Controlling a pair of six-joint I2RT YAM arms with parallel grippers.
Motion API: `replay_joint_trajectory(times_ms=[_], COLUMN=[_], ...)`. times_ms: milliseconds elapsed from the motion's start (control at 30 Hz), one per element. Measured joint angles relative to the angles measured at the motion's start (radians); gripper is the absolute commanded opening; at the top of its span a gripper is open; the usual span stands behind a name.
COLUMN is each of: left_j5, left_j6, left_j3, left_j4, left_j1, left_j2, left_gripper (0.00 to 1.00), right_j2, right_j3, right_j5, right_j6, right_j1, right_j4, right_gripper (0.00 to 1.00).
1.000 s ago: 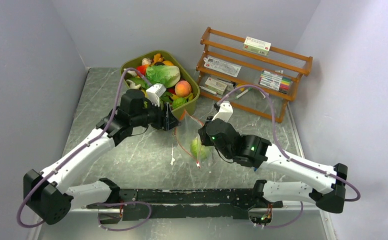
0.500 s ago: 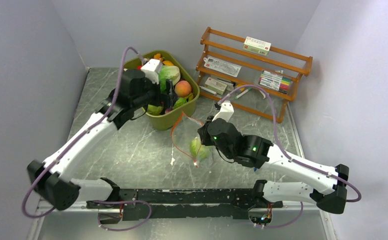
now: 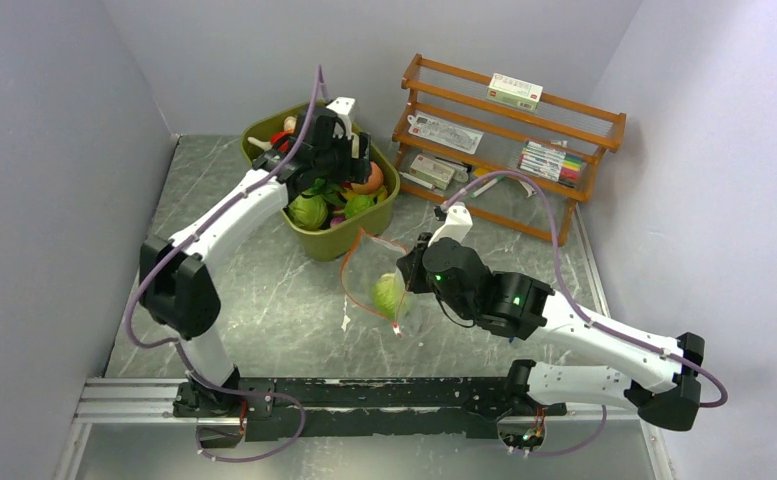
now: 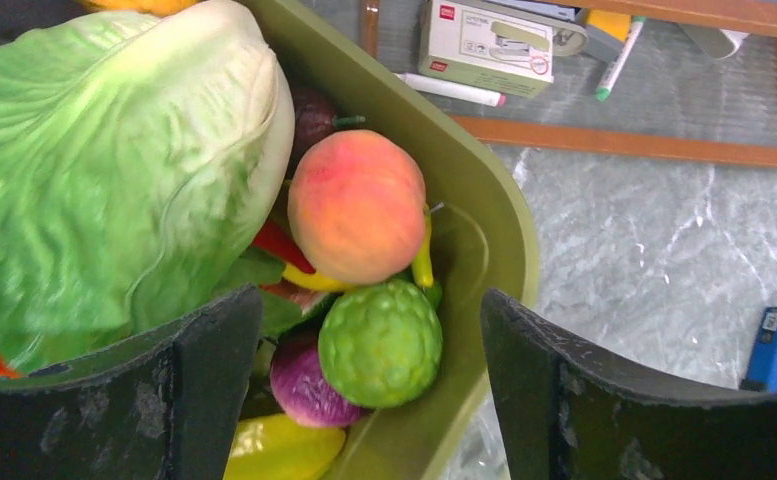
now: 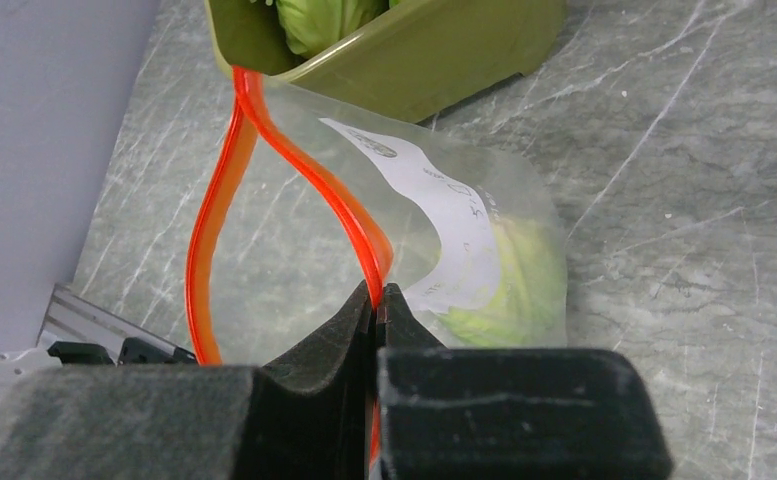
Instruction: Place the food in the zip-top bag and seal the zipper
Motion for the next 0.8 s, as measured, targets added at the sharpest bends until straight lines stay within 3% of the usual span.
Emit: replay_joint_trajectory(times_ms=[367,667,800], left_j5=[0.001,0.002,0.002], left_j6=[0.003,0.003,0.003], left_j3=[0.113,0.122,0.141], left_j4=[0.003,0.005,0.014], left_j1=[0.0,0.001,0.001], left_j2=[0.23,0.257,0.279], left_gripper=[0.84,0.85,0.8], right_j2=[-0.002,0.0,0.0], right_j3=[-0.002,-0.004,-0.004], right_j5=[-0.007,-0.01,-0.01], right_j6=[0.0,0.0,0.0], right_j1=[0.0,0.0,0.0], right_j4=[0.002,0.002,0.002], right_gripper=[0.0,0.0,0.0])
